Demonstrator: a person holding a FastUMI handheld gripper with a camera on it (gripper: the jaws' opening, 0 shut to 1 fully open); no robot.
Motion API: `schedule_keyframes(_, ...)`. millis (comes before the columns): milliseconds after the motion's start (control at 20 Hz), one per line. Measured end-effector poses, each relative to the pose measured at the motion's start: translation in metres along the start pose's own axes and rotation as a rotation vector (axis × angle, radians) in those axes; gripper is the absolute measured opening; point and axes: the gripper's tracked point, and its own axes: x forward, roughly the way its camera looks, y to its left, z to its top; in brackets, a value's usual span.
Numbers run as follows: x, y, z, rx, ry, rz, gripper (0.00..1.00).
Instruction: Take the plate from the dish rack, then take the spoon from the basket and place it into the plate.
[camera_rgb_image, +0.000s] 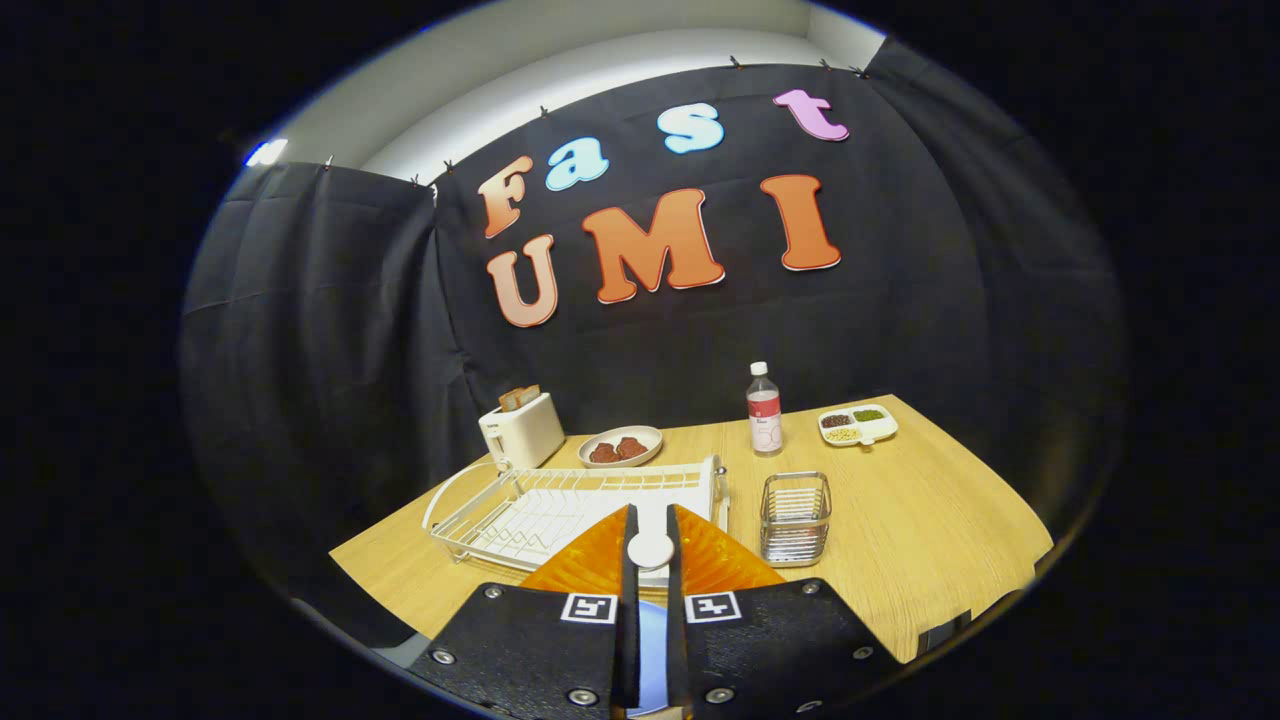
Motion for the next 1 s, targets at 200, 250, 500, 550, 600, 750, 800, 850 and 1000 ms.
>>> schedule_keyframes(200, -0.002, 0.019, -0.034, 0.003, 0.075, 0.098, 0.10)
schedule_keyframes(250, -0.001, 0.021, -0.039, 0.003, 0.077, 0.110, 0.10)
schedule_keyframes(500, 0.005, 0.030, -0.073, 0.007, 0.141, 0.154, 0.10)
schedule_keyframes(550, 0.007, 0.032, -0.080, 0.000, 0.156, 0.162, 0.11)
schedule_keyframes(600, 0.011, 0.034, -0.084, -0.003, 0.165, 0.168, 0.10)
schedule_keyframes(750, 0.010, 0.046, -0.096, 0.001, 0.187, 0.214, 0.11)
schedule_keyframes(800, 0.012, 0.049, -0.099, 0.007, 0.190, 0.231, 0.10)
schedule_keyframes(850, 0.013, 0.054, -0.101, 0.008, 0.193, 0.246, 0.11)
schedule_keyframes(1000, 0.016, 0.060, -0.110, 0.001, 0.208, 0.277, 0.11)
